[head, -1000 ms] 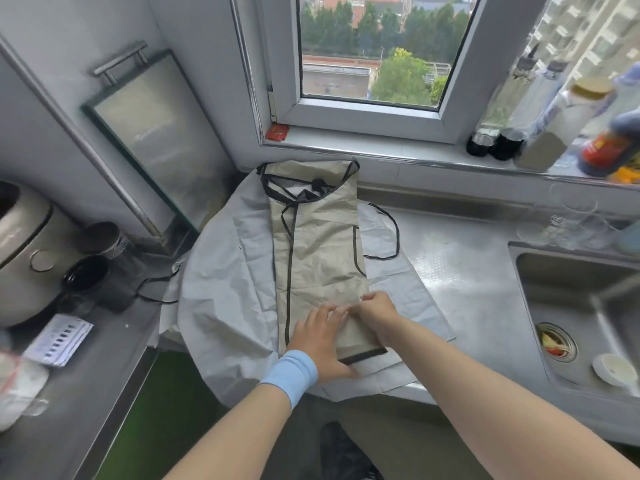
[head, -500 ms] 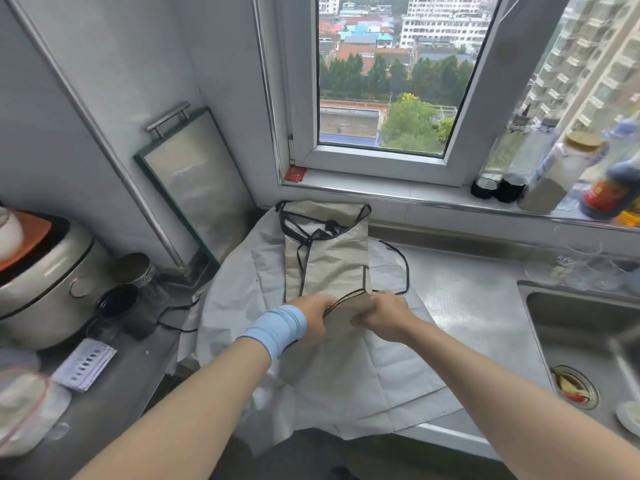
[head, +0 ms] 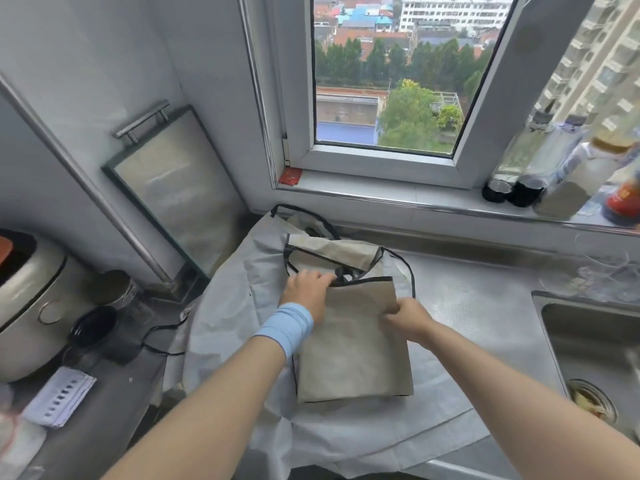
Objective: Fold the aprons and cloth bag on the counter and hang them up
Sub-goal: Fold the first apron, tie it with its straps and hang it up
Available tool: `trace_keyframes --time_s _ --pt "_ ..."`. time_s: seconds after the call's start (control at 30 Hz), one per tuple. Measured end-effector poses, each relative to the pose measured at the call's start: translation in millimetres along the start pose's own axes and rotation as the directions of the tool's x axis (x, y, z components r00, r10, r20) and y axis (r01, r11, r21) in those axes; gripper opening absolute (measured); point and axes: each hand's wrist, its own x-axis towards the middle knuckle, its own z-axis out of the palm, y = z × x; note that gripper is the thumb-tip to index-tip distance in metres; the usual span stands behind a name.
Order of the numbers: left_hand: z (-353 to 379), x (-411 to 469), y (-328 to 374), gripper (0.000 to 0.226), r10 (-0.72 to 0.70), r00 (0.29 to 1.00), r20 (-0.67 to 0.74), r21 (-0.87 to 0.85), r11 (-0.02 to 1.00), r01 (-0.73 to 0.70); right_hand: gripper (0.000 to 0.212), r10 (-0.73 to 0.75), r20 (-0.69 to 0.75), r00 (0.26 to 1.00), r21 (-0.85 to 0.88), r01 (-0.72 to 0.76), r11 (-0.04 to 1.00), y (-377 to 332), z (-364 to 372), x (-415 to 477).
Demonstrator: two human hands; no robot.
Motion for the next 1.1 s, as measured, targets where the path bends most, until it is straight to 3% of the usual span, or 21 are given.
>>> trace_keyframes --time_s 0.1,0.2,0.3,0.37,0.4,0.47,0.53,0.6,0.67,0.73,0.83,0.93,0.97,1.03,1.1 --pt "42 0 7 0.064 0.064 0.997 0.049 -0.073 0.995 -0.060 0.010 -0.022 0.010 1.000 -0.027 0.022 0.999 4 12 16" --pt "79 -2 7 0.072 0.121 0.960 0.253 -0.004 0.992 -0.124 0.014 -0.049 -0.017 0.999 -0.085 0.048 0.995 8 26 32" --pt "106 -9 -2 0.082 0.060 0.911 0.408 0.085 0.991 -0.103 0.063 -0.162 -0.158 0.974 -0.313 0.106 0.944 21 46 43" --pt "114 -9 -11 0.086 0.052 0.883 0.466 0.075 0.992 -0.098 0.087 -0.418 -0.213 0.883 -0.545 0.248 0.801 29 55 48" --pt "115 -5 -16 0.085 0.063 0.881 0.469 0.031 0.996 -0.087 0.089 -0.516 -0.159 0.842 -0.635 0.313 0.706 30 56 52" --pt "108 7 -23 0.077 0.086 0.895 0.438 -0.092 0.994 -0.050 0.060 -0.554 0.028 0.832 -0.760 0.377 0.529 33 59 62" --pt "97 24 -31 0.067 0.082 0.927 0.365 -0.166 0.986 -0.022 0.020 -0.494 0.064 0.867 -0.808 0.335 0.484 29 58 70" --pt "83 40 -38 0.054 0.051 0.967 0.249 -0.206 0.978 0.002 0.006 -0.446 0.052 0.894 -0.856 0.270 0.441 17 50 75" --pt "70 60 -46 0.042 -0.015 0.992 0.128 -0.242 0.969 0.046 0.012 -0.388 0.039 0.921 -0.885 0.212 0.414 0 37 86" --pt "57 81 -54 0.036 -0.066 0.996 0.065 -0.224 0.971 0.079 0.024 -0.351 -0.044 0.935 -0.816 0.169 0.553 -14 24 102" --pt "42 109 -62 0.037 -0.122 0.992 0.016 -0.145 0.982 0.123 0.027 -0.278 -0.213 0.937 -0.550 0.120 0.827 -36 9 126" --pt "32 133 -63 0.044 -0.330 0.944 -0.029 -0.087 0.941 0.326 0.035 -0.069 -0.269 0.961 -0.260 -0.003 0.966 -52 2 155" --pt "29 139 -64 0.047 -0.465 0.885 -0.021 -0.142 0.877 0.458 0.039 0.011 -0.277 0.961 -0.161 -0.058 0.985 -56 1 163" --pt "27 154 -70 0.057 -0.694 0.713 0.094 -0.379 0.638 0.671 0.044 0.152 -0.293 0.944 -0.009 -0.161 0.987 -61 0 174" --pt "35 167 -83 0.058 -0.734 0.640 0.226 -0.550 0.446 0.706 0.052 0.270 -0.280 0.921 0.123 -0.244 0.962 -65 2 182"
